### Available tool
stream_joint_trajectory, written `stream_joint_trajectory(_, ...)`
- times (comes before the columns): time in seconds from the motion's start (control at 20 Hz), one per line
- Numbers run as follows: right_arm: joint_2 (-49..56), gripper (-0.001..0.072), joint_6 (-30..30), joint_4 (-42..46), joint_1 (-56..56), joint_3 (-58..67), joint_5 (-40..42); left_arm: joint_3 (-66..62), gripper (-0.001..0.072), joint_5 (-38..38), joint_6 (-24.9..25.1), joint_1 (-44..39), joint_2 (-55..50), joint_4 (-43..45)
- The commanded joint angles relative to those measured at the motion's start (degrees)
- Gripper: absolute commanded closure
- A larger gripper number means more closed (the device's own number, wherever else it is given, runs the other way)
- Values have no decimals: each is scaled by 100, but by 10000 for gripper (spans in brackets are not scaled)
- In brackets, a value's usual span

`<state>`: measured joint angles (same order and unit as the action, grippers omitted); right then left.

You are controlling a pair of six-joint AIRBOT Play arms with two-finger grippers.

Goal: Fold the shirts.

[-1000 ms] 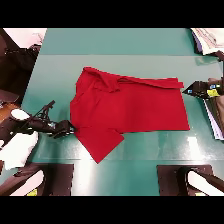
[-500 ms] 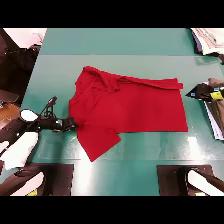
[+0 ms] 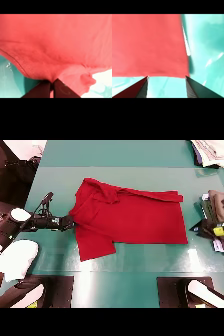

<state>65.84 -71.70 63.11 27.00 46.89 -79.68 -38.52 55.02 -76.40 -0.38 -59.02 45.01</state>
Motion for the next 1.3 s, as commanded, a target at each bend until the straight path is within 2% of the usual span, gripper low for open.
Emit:
stream_joint_trajectory(0.0,225,199,173,-26,435,-813,544,-136,679,109,37,-4,4,-2)
stream_joint_trajectory(0.25,457,215,195,-271,439,-927,846,-136,679,109,37,-4,4,-2)
stream_joint_trajectory(0.35,452,256,201,-367,422,-929,883,-136,679,98,37,-4,2,-2)
stream_joint_trajectory(0.5,455,264,214,-337,125,-944,678,-136,679,120,37,-4,4,-2)
stream_joint_trajectory(0.55,450,295,234,-308,-42,-944,590,-136,679,162,39,-4,4,0)
stream_joint_trajectory(0.6,448,491,286,-306,-190,-944,546,-138,679,184,39,-4,4,0)
stream_joint_trajectory(0.65,442,623,382,-306,-319,-944,505,-138,680,197,37,-4,4,0)
stream_joint_trajectory(0.7,415,680,396,-308,-444,-944,501,-138,680,210,37,-4,13,2)
stream_joint_trajectory(0.85,28,697,380,-367,-671,-807,573,-404,680,389,33,-4,17,109)
stream_joint_trajectory(0.95,-448,697,299,-367,-804,-267,595,-1043,680,619,31,-4,17,286)
stream_joint_trajectory(1.1,-1108,697,-4,-367,-1019,1084,831,-2669,680,1016,33,-4,17,396)
stream_joint_trajectory(1.25,-1598,697,-46,-358,-1298,2723,1434,-4776,679,1300,33,-4,15,409)
